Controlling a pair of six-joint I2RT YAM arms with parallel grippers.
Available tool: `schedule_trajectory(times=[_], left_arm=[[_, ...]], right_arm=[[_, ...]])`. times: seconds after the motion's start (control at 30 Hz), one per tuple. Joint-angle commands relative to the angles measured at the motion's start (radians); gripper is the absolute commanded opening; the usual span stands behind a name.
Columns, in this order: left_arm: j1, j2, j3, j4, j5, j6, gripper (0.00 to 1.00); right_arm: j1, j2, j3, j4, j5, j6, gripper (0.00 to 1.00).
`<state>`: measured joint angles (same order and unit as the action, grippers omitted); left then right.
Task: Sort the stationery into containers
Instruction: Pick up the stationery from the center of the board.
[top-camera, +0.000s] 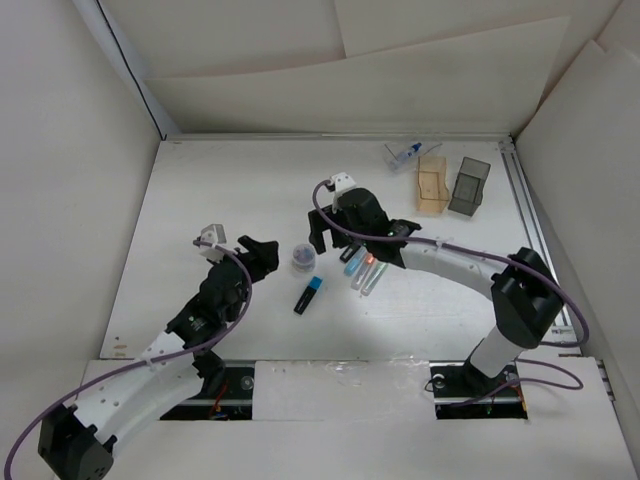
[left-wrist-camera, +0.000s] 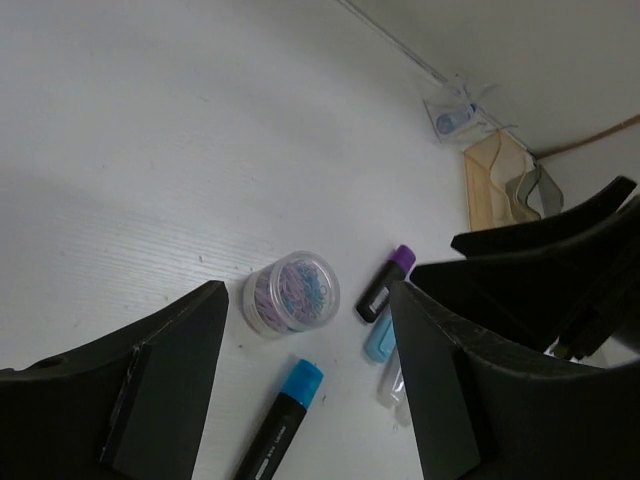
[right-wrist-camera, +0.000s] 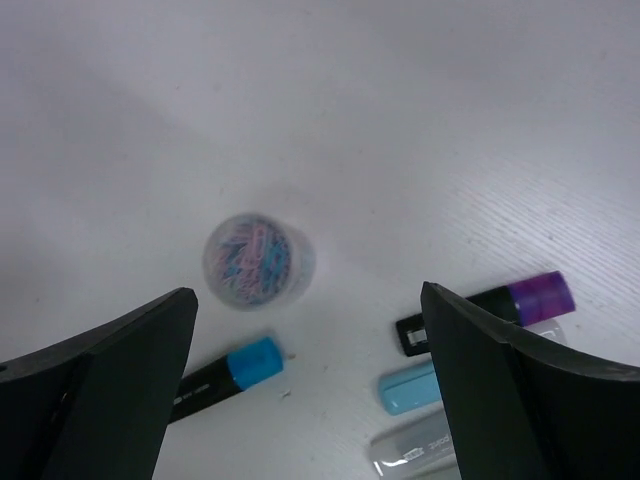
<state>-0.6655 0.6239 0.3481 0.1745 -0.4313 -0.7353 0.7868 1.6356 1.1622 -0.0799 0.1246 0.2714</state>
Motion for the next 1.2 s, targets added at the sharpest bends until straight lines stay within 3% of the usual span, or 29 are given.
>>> schedule_trajectory(times=[0.0,0.13,0.57,0.77,1.17], left_arm=[[0.003,-0.064,0.034,-0.049,-0.118,-0.033,0.63],[0.003,-0.098,0.034,-0.11,-0.196,-0.061,0.66],[0.003,-0.084,0.023,-0.07,-0.158,-0.061,0.68],[0.003,-0.075,0.014,-0.05,-0.124,-0.061,0.68],[0.003,-0.075,0.014,-0.041,-0.104,-0.052,0.68]], right_arm=[[0.026,-0.025,0.007,-0.015,-0.085,-0.067,1.0],[0.091,0.033,0.017,-0.015,-0.085,-0.077,1.0],[0.164,0.248,0.114,-0.006,0.026,-0.058,1.0],[0.164,0.302,0.142,0.026,0.107,-0.038,0.9],[0.164,0.356,0.172,0.078,0.125,0.0,0.7]])
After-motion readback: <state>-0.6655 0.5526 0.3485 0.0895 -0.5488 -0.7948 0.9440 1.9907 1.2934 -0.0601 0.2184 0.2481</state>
